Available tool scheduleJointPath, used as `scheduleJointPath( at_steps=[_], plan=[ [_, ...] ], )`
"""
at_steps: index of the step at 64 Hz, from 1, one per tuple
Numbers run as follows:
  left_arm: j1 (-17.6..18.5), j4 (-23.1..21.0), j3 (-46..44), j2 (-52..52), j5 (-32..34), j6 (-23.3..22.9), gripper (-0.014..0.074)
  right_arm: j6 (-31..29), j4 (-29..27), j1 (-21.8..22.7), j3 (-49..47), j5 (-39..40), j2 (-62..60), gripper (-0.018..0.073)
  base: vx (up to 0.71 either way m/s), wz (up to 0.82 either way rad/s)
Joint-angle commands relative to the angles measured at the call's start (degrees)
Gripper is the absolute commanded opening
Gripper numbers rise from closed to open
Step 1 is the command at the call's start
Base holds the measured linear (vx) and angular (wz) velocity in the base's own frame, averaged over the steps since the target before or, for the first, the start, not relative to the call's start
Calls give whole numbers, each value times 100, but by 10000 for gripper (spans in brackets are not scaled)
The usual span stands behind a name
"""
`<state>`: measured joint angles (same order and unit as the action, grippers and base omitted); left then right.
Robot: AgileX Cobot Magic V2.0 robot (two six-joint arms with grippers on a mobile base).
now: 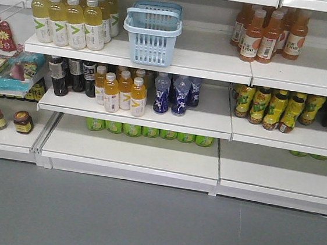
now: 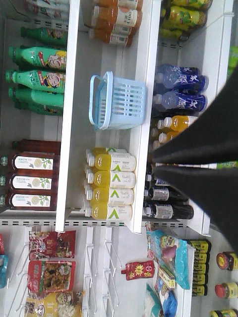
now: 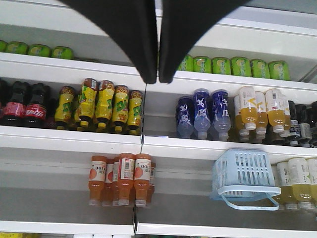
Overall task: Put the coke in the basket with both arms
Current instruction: 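Drive the base toward the shelf holding the light-blue basket, then align the base in front of the light-blue basket on the shelf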
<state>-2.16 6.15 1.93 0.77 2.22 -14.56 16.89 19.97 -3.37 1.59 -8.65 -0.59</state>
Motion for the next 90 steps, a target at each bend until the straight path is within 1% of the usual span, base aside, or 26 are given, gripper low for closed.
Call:
scheduleJointPath(
  at_steps=[1,90],
  plan=[
    [45,-50,-185,77,455,-52,-6,-37,81,39,37,378,-76,-5,19,5],
    [45,-50,-185,77,455,-47,-6,-37,81,39,37,380,-76,-5,19,-3]
  ],
)
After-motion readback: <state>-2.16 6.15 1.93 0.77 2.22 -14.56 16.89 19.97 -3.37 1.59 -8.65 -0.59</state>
